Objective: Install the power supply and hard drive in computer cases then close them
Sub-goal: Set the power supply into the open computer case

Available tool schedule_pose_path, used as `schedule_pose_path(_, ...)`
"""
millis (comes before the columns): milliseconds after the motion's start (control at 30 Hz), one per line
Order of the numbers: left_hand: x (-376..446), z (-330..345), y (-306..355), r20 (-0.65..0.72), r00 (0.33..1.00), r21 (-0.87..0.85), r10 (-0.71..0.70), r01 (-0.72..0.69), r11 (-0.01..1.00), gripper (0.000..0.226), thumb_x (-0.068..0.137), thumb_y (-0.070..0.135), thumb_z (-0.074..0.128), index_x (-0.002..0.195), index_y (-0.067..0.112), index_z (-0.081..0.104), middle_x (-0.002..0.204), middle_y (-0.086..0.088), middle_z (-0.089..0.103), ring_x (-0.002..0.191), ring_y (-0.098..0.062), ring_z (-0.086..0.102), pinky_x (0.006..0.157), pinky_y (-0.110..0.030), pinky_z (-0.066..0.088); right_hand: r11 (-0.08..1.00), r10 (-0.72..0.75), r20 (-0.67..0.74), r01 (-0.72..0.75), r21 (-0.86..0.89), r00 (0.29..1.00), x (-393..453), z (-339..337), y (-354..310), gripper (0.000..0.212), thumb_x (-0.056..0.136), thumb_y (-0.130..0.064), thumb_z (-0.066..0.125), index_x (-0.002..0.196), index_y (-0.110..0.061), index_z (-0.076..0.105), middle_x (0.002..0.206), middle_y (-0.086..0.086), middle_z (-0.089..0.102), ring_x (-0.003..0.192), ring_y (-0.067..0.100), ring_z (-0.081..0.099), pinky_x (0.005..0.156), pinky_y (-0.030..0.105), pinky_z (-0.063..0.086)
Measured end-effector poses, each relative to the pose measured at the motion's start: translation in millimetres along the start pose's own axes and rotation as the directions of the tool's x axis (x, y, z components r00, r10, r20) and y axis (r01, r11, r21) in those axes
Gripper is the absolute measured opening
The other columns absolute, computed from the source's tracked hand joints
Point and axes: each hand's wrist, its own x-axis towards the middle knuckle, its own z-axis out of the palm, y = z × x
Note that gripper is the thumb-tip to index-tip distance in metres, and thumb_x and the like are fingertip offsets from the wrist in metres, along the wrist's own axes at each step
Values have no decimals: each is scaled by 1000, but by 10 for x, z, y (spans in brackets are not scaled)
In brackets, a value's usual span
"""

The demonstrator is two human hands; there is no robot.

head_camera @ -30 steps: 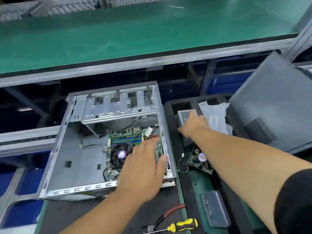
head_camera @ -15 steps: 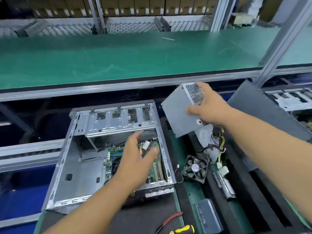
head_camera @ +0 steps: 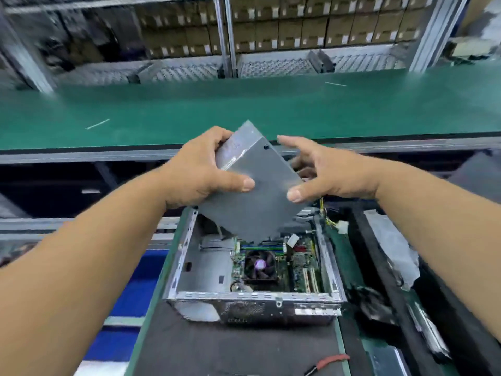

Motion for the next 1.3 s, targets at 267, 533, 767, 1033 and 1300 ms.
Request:
schedule_pose_path(267,-413,-13,-436,-245,941,-29,-233,233,972,76,51,61,89,115,39,53,104,19,69,88,0,69,67,-23,54,920,166,-316,-262,-290,934,215,201,416,23,87,-21,70,104,-35,64,76,-3,67,53,15,56,52,30,50)
schedule_pose_path(533,-420,559,-685,-402,820,313,-408,542,780,109,59,62,73,148,48,11,127,-4,48,112,-34,56,91,-52,54,835,323,-192,-374,-404,927,714,921,188,47,96,-2,55,138,-23,54,82,-4,51,62,14,48,38,17,40)
schedule_pose_path(767,-348,910,-996,-337,774,483,-536,631,607,104,63,67,59,152,46,8,130,-13,44,113,-39,54,90,-52,53,900,409,-84,-417,-125,909,1006,1427,256,18,98,-9,51,100,-2,67,101,13,64,88,29,62,89,47,60)
schedule_pose_path(1033,-356,1131,-1262,-367,733,601,-573,657,455,85,63,69,68,125,29,27,121,-12,43,111,-36,46,82,-50,50,782,411,111,-412,467,905,1153,1816,579,57,92,-59,66,136,-23,63,134,-10,54,116,16,53,106,42,45)
schedule_pose_path(1300,-590,1186,-1566,-383,754,578,-533,646,499,102,66,92,35,154,49,6,160,-4,20,143,-32,24,103,-60,30,923,364,-92,-346,169,927,1256,2009,701,34,81,-32,81,96,-3,75,96,17,75,74,19,63,68,30,49)
